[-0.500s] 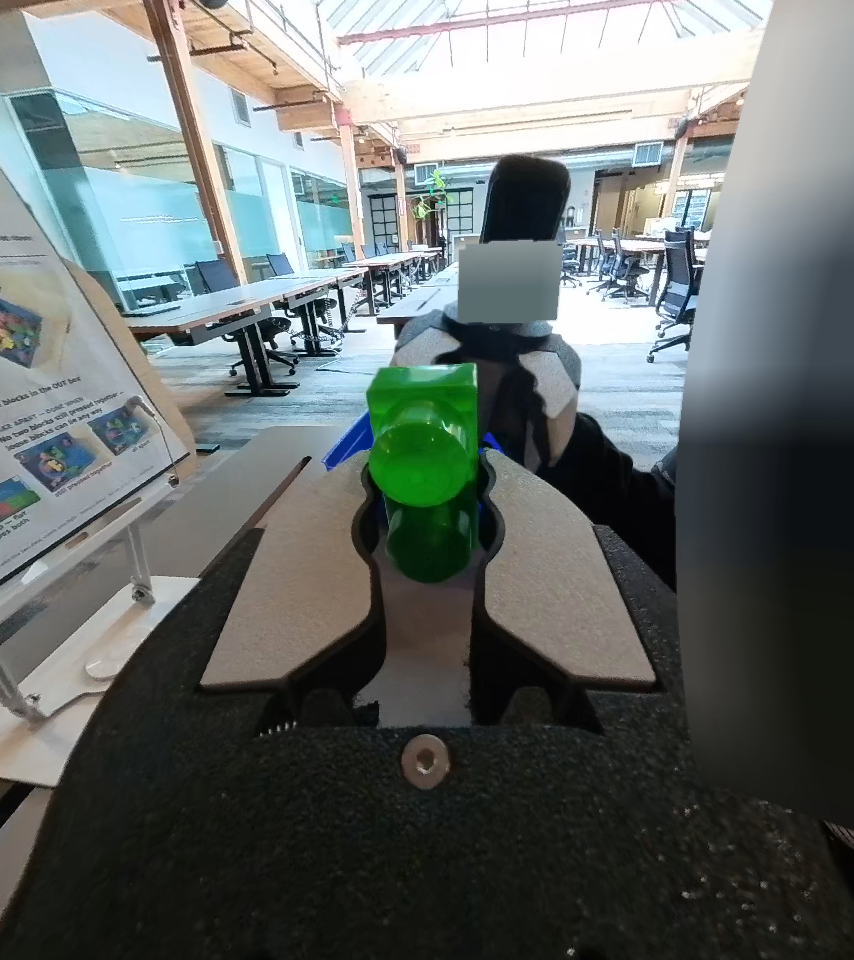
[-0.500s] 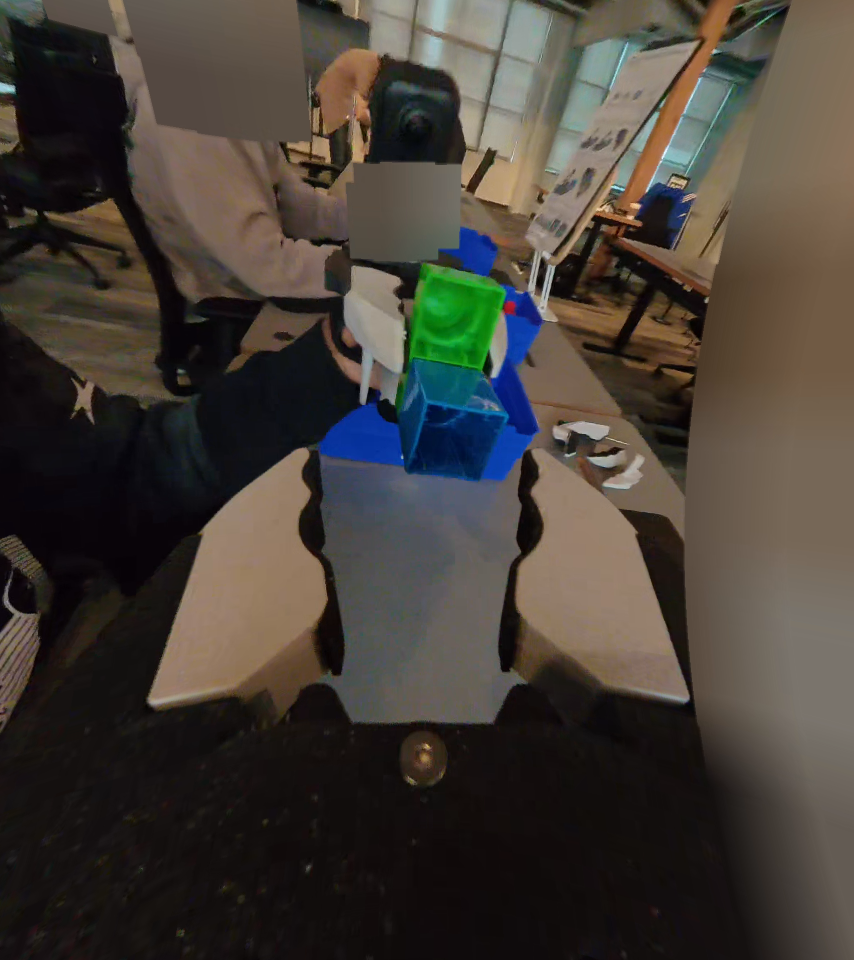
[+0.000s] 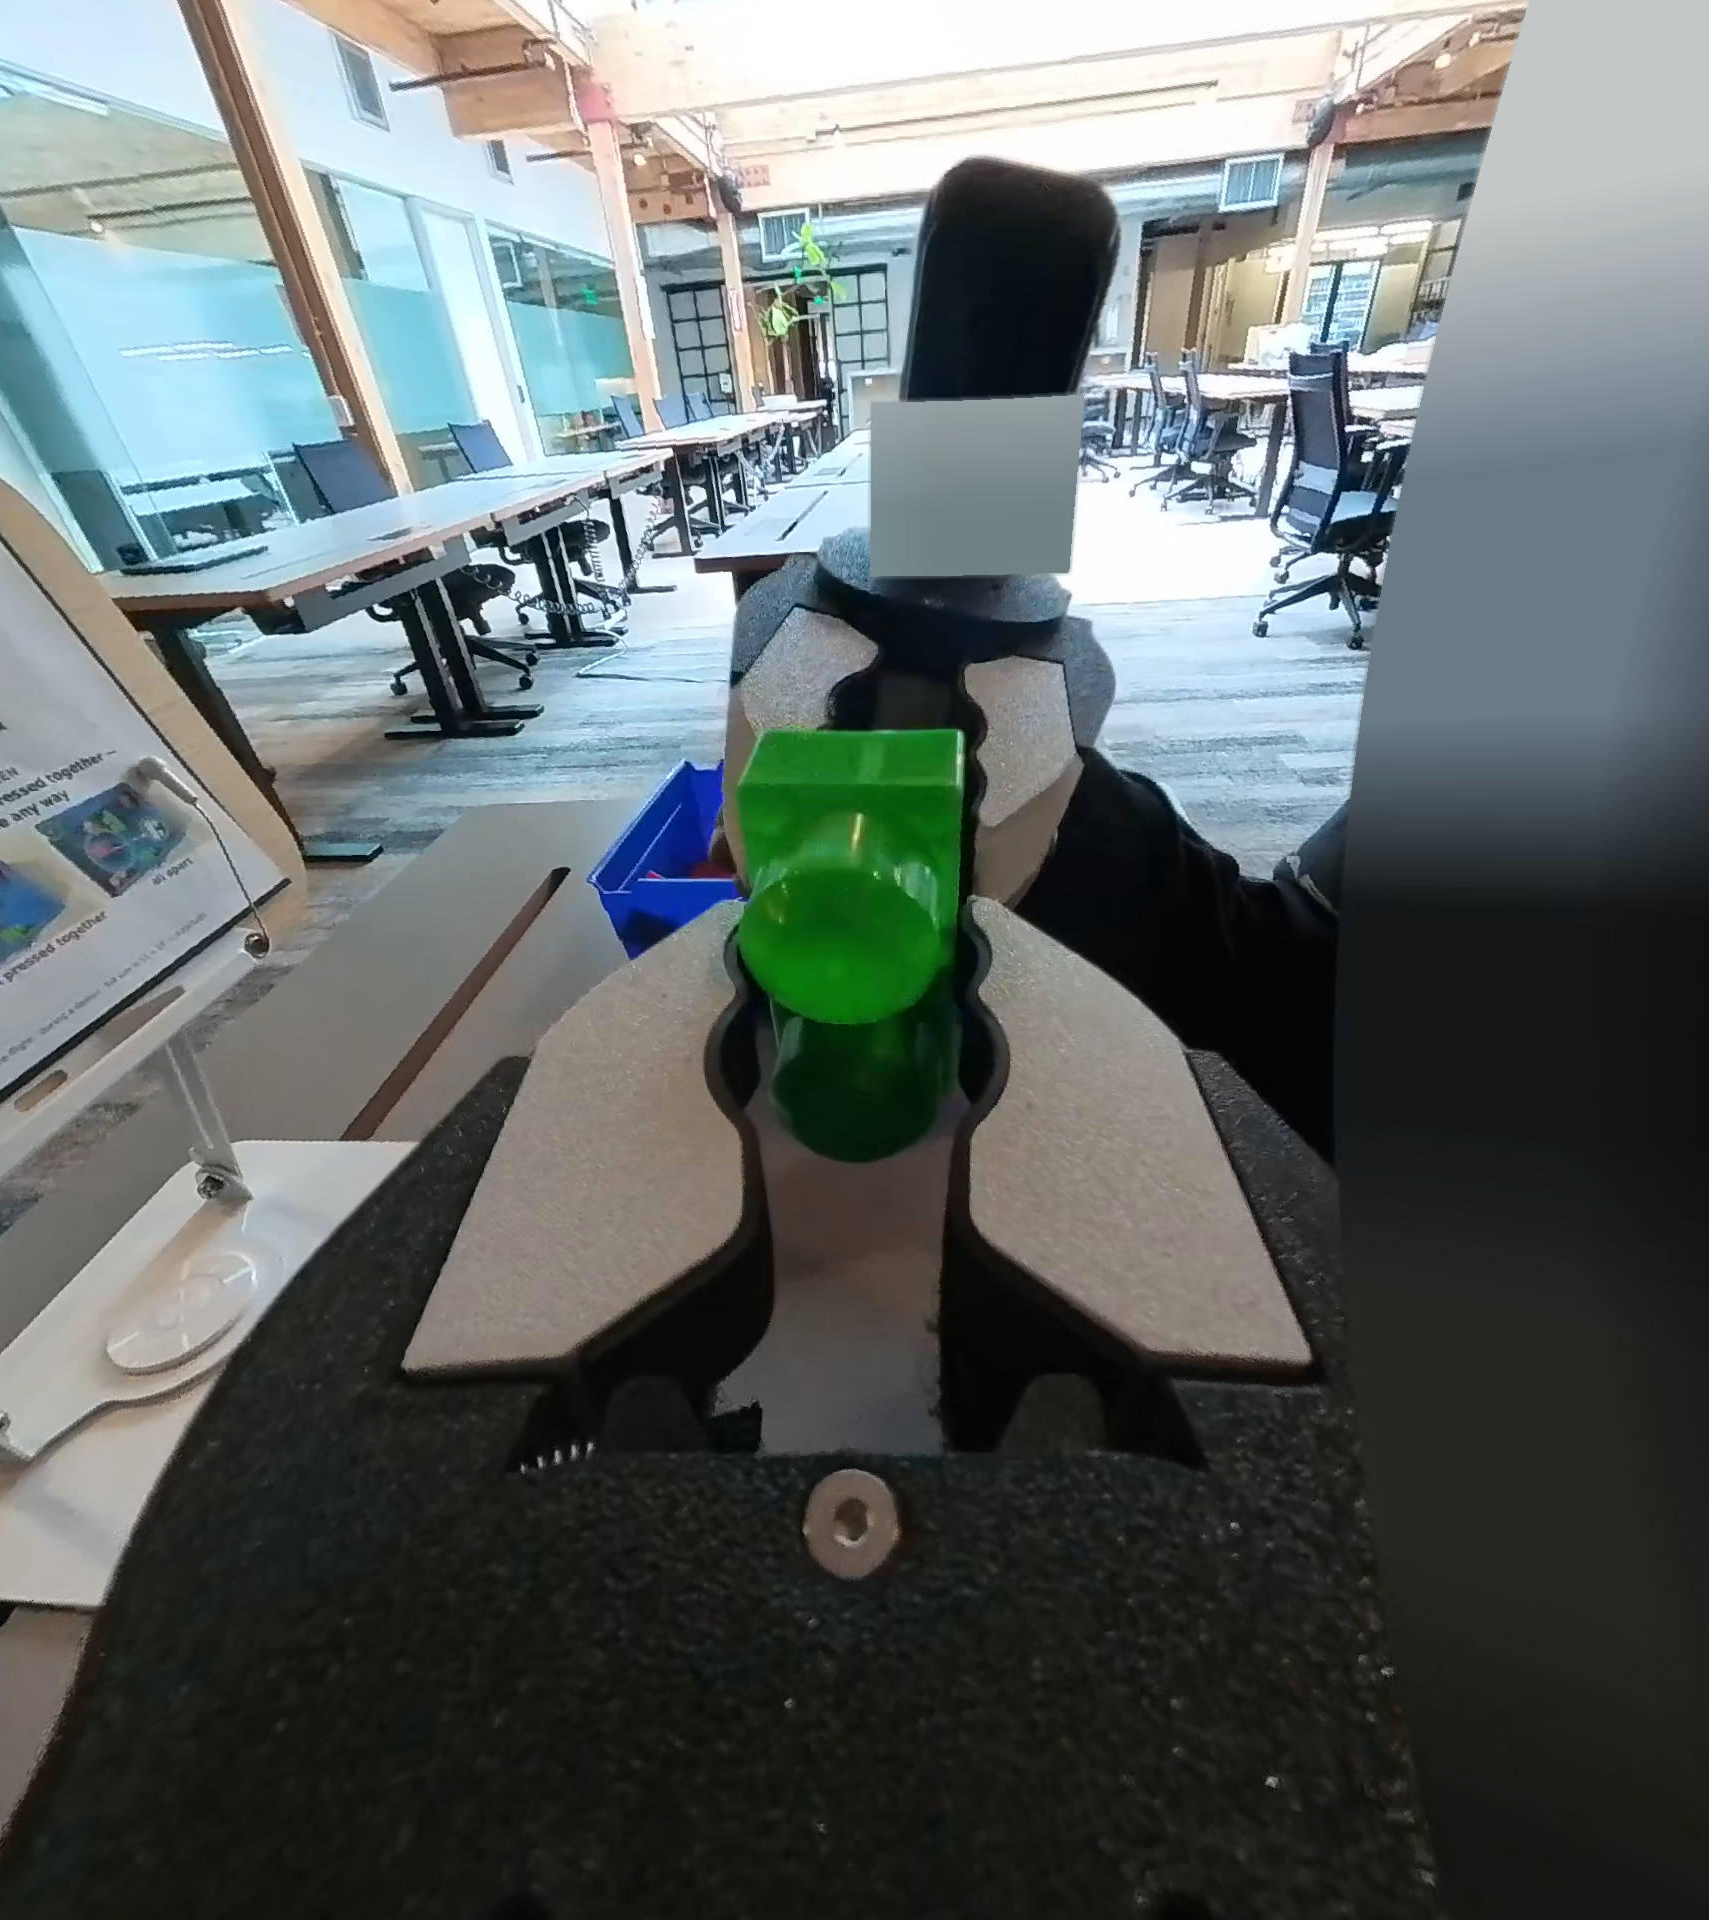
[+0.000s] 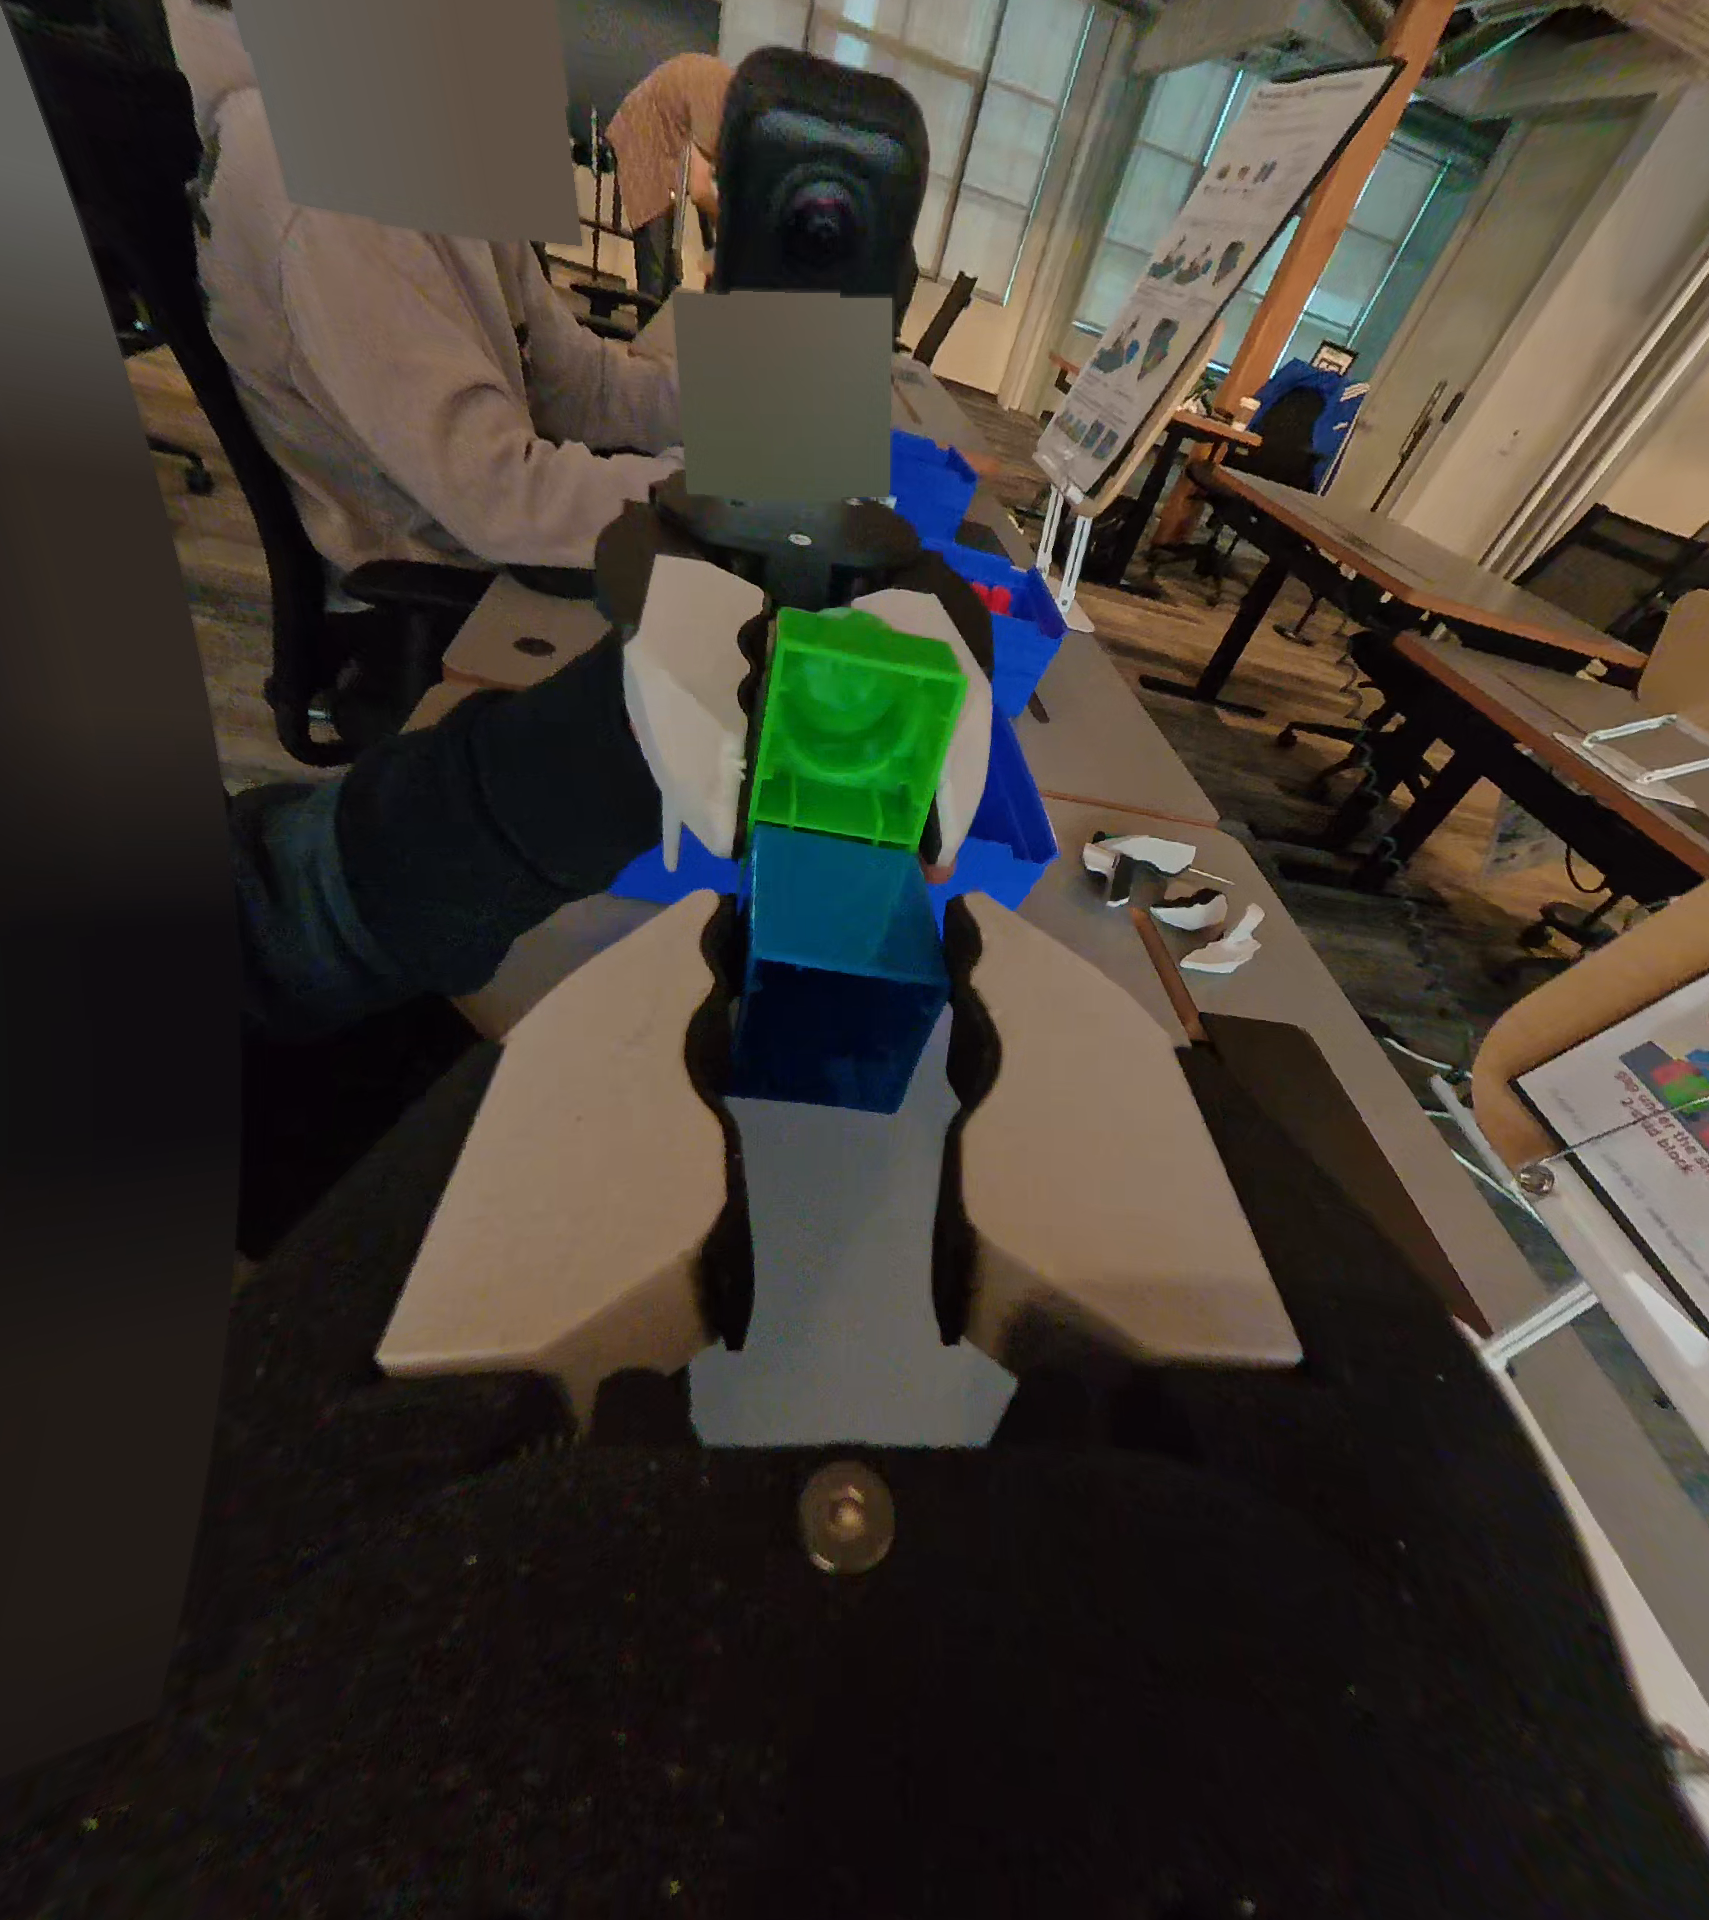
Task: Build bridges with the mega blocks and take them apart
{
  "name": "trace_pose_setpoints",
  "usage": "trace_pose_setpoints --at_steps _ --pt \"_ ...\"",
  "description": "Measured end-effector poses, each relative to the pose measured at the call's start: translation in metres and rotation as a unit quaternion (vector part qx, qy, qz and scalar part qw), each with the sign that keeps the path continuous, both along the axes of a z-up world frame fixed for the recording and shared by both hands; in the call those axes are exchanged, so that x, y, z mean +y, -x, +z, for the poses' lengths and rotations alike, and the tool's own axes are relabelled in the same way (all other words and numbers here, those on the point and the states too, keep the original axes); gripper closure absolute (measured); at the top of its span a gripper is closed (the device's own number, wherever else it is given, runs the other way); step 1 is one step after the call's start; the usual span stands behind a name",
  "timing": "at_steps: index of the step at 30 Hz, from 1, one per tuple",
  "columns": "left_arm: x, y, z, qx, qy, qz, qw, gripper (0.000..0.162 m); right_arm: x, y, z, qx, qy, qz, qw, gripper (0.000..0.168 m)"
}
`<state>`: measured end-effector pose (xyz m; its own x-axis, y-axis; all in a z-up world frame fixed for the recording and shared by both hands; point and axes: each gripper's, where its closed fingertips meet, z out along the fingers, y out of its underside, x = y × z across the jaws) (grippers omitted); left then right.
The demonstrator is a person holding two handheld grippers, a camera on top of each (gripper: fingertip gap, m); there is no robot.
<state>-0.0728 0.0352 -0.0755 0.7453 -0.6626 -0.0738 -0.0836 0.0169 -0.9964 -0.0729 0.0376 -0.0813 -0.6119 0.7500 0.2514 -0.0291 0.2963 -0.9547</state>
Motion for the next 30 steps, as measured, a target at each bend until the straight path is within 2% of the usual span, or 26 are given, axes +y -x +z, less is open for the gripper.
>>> trace_pose_setpoints --at_steps 7,11,14,17,20,23,26,30 --pt "-0.007 0.009 -0.003 0.009 0.023 0.010 1.000 0.127 0.009 -0.008 -0.002 -0.016 -0.014 -0.005 1.000 0.131" --pt "-0.030 0.046 0.013 -0.013 -0.008 0.063 0.998 0.127 0.061 -0.031 0.012 0.007 -0.024 -0.083 0.996 0.132" --pt "-0.039 0.050 0.020 -0.015 -0.023 0.072 0.997 0.127 0.108 -0.060 0.018 0.012 -0.038 -0.174 0.984 0.132" --pt "-0.038 0.046 0.020 -0.007 -0.026 0.070 0.997 0.127 0.179 -0.095 0.008 -0.022 -0.074 -0.340 0.937 0.131" --pt "-0.034 0.041 0.018 -0.004 -0.023 0.064 0.998 0.127 0.247 -0.145 -0.015 -0.084 -0.079 -0.488 0.865 0.131" --pt "-0.031 0.037 0.016 -0.001 -0.022 0.056 0.998 0.127 0.298 -0.190 -0.046 -0.151 -0.053 -0.591 0.790 0.131" --pt "-0.029 0.035 0.015 0.005 -0.021 0.054 0.998 0.127 0.331 -0.213 -0.093 -0.241 -0.016 -0.628 0.740 0.131" --pt "-0.028 0.033 0.014 0.008 -0.020 0.053 0.998 0.127 0.351 -0.223 -0.155 -0.352 0.027 -0.624 0.697 0.130"
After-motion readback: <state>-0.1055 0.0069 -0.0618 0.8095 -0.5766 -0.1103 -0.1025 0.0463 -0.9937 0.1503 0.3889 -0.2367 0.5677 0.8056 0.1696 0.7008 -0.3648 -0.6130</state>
